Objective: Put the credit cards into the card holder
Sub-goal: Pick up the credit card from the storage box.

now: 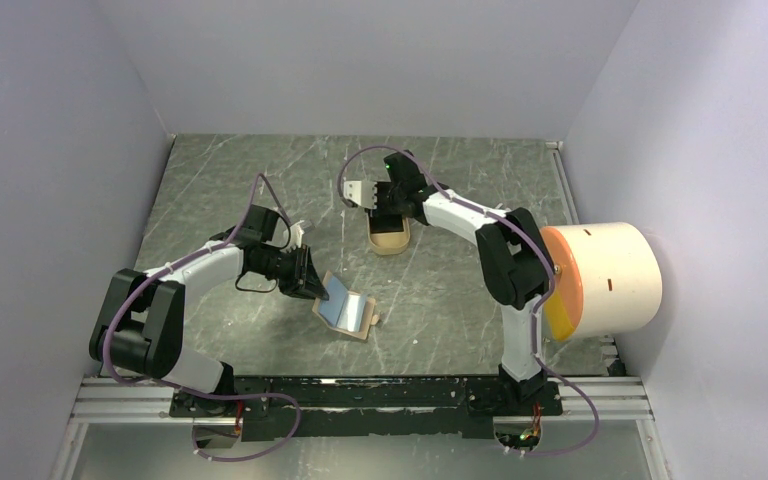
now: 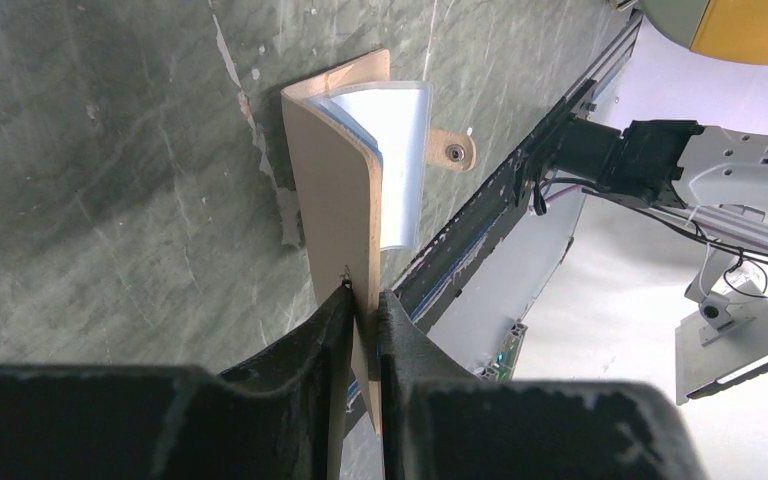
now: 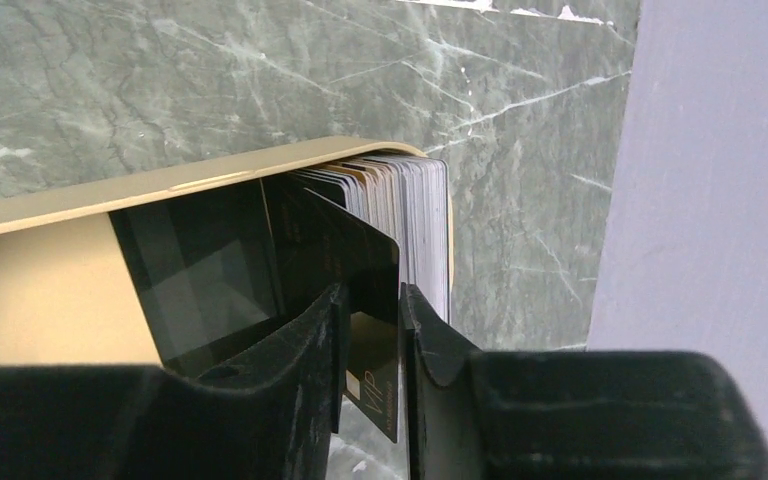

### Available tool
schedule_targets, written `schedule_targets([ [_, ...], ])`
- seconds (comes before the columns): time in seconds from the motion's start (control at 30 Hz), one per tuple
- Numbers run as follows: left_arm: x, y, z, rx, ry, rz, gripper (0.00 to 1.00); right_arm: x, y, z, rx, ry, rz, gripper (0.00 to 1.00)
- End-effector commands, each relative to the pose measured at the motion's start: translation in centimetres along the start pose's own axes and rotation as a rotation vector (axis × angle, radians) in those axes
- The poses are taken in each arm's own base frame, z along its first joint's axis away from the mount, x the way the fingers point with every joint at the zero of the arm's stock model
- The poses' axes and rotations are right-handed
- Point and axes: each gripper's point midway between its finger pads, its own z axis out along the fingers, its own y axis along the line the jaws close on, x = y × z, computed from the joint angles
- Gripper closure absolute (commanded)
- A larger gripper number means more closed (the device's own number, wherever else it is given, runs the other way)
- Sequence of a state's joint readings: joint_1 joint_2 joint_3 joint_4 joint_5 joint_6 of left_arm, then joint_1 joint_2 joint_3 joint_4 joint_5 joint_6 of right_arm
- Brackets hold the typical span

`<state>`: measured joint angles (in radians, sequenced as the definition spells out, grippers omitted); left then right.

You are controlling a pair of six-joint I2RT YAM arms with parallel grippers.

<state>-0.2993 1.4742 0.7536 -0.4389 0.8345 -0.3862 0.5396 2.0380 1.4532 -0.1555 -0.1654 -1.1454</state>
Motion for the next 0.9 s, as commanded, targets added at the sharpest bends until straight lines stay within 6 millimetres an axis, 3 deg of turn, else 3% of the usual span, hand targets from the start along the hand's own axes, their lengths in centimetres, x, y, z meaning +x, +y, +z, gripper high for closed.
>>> schedule_targets([
  [0.0, 0.4, -0.4, 0.1, 0.016, 0.017, -0.007, 0.80, -1.0, -2.5, -2.0, 0.057, -0.014, -0.008, 0.75],
  [0.37, 0.5, -0.2, 0.2, 0.015, 0.022, -0.014, 0.81, -0.9, -1.2, -2.7, 0.015, -0.011, 0.033, 0.99],
  [0.6, -0.3, 0.2, 0.0, -0.036, -0.025, -0.027, 0.85, -3.4, -0.2, -5.4, -0.026, -0.093, 0.117, 1.00],
  [0.8, -1.7, -1.7, 0.2, 0.070, -0.126, -0.087, 0.91, -5.5, -1.1, -7.7, 0.025, -0.151, 0.306, 1.00],
  [0.87, -2.2, -1.8, 0.2, 0.075, -0.167, -0.102, 0.91, -7.6, -1.2, -8.4, 0.061, -0.180, 0.407, 1.00],
])
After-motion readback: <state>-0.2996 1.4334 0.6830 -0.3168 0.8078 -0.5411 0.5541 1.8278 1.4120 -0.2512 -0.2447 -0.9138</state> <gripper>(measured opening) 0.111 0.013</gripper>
